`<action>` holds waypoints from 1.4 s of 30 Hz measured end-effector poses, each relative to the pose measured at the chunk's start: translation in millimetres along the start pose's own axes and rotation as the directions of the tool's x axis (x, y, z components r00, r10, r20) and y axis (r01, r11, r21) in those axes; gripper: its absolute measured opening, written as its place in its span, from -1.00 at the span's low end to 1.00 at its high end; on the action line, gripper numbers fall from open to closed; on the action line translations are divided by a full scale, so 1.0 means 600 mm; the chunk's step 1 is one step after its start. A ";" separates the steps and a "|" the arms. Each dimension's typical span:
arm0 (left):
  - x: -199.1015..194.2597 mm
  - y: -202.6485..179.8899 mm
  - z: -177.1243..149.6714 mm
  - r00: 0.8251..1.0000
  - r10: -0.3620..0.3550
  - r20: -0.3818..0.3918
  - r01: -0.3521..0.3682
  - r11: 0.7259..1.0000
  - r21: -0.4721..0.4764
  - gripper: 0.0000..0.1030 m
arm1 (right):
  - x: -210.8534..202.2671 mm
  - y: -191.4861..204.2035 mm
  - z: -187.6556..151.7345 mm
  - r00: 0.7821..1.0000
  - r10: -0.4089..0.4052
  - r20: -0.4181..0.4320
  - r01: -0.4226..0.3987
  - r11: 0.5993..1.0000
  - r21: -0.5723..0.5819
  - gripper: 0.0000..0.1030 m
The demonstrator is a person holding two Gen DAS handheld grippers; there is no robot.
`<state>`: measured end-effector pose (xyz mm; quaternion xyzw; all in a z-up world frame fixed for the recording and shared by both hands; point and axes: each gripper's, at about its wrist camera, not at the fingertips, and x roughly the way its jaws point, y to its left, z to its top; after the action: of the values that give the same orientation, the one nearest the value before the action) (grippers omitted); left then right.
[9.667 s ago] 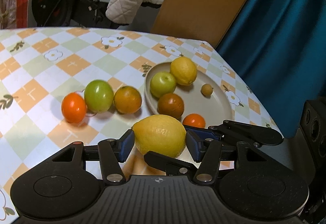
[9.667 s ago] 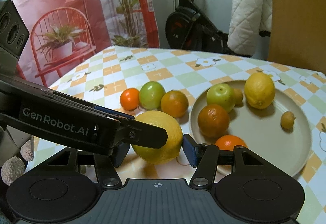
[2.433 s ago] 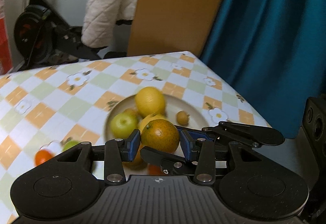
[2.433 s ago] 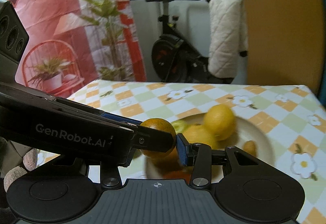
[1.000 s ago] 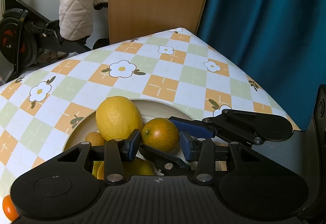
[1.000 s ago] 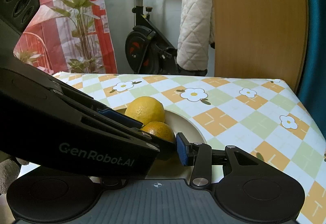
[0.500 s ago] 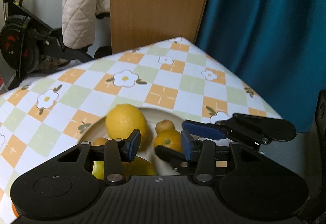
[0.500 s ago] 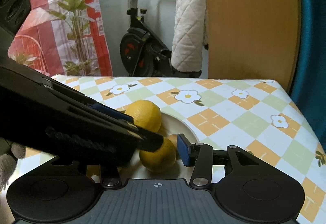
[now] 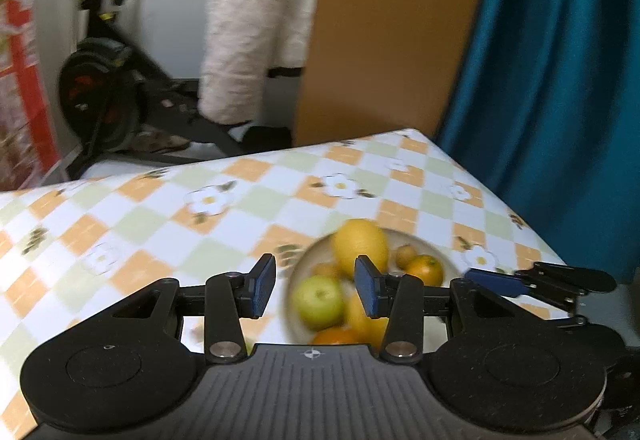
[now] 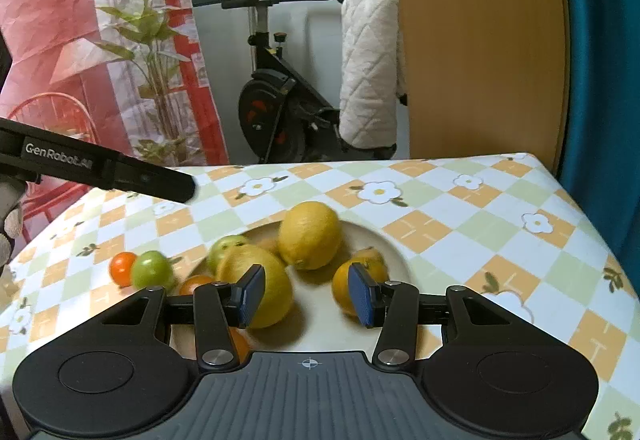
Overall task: Organize fruits
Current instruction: 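Move the left gripper back toward the green apple, then close the left gripper on the green apple and lift it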
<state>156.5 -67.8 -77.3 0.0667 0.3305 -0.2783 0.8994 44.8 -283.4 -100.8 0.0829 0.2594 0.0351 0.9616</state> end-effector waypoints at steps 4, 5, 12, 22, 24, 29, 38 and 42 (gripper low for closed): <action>-0.027 0.048 -0.015 0.999 0.034 0.001 -0.034 0.999 -0.035 -0.10 | -0.004 0.033 0.000 1.000 0.021 -0.010 -0.021 0.999 -0.025 -0.16; -0.032 0.058 -0.019 0.999 0.040 0.001 -0.040 0.998 -0.043 -0.10 | -0.004 0.042 0.001 1.000 0.025 -0.012 -0.025 0.999 -0.035 -0.16; -0.058 0.118 -0.040 0.998 0.068 0.003 -0.067 0.993 -0.092 -0.10 | 0.007 0.102 0.019 0.997 0.064 -0.029 -0.067 0.993 -0.099 -0.17; -0.057 0.156 -0.058 0.998 0.056 -0.008 -0.056 0.990 -0.128 -0.11 | 0.061 0.182 0.029 0.987 0.129 -0.096 -0.146 0.967 -0.209 -0.17; -0.051 0.158 -0.063 0.999 0.037 -0.018 -0.039 0.991 -0.130 -0.11 | 0.074 0.198 0.026 0.985 0.133 -0.111 -0.157 0.956 -0.248 -0.17; -0.032 0.157 -0.075 0.999 -0.002 -0.044 -0.004 0.992 -0.125 -0.11 | 0.106 0.227 0.023 0.980 0.131 -0.153 -0.174 0.935 -0.308 -0.16; 0.007 0.146 -0.075 0.996 -0.063 -0.067 0.055 0.991 -0.122 -0.11 | 0.157 0.244 0.015 0.974 0.098 -0.206 -0.165 0.927 -0.336 -0.10; 0.025 0.140 -0.074 0.993 -0.084 -0.078 0.074 0.990 -0.118 -0.11 | 0.169 0.244 0.010 0.970 0.102 -0.222 -0.172 0.929 -0.326 -0.09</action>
<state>186.9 9.3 -126.4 0.0132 0.3854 -0.2912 0.8755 131.7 -129.2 -119.8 -0.0719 0.3385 0.1554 0.9252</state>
